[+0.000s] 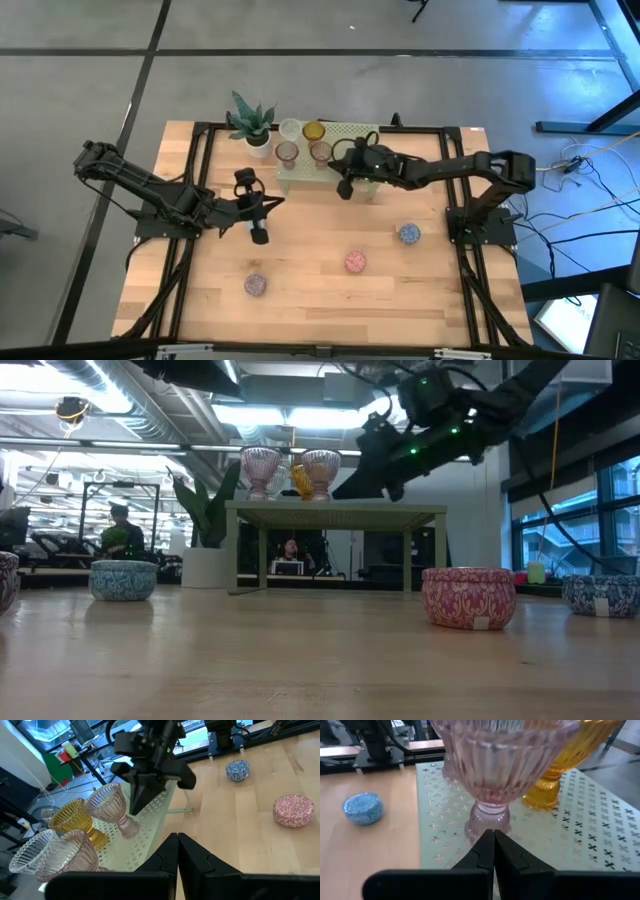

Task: Pick & Place candle stick holders
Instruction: Put the pink glass candle holder on the shelf

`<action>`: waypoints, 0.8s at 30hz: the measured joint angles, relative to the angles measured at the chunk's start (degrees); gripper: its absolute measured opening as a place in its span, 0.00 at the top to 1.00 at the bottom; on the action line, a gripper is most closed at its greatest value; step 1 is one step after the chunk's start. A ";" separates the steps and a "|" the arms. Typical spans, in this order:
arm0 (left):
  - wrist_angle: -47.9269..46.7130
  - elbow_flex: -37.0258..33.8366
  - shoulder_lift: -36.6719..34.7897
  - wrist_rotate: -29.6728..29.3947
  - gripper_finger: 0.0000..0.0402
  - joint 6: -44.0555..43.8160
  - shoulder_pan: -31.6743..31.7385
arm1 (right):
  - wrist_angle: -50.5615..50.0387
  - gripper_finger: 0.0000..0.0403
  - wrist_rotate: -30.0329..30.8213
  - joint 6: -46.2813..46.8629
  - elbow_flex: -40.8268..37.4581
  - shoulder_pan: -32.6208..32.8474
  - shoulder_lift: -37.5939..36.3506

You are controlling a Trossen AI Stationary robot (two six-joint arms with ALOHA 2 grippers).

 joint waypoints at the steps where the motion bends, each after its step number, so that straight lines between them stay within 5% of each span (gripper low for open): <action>1: 0.02 0.00 0.00 0.16 0.99 0.00 0.00 | -0.20 0.99 0.55 0.02 0.52 0.00 0.57; 24: 0.00 0.00 0.00 1.67 0.99 0.13 0.00 | 1.29 0.99 2.48 0.97 3.23 -0.02 5.38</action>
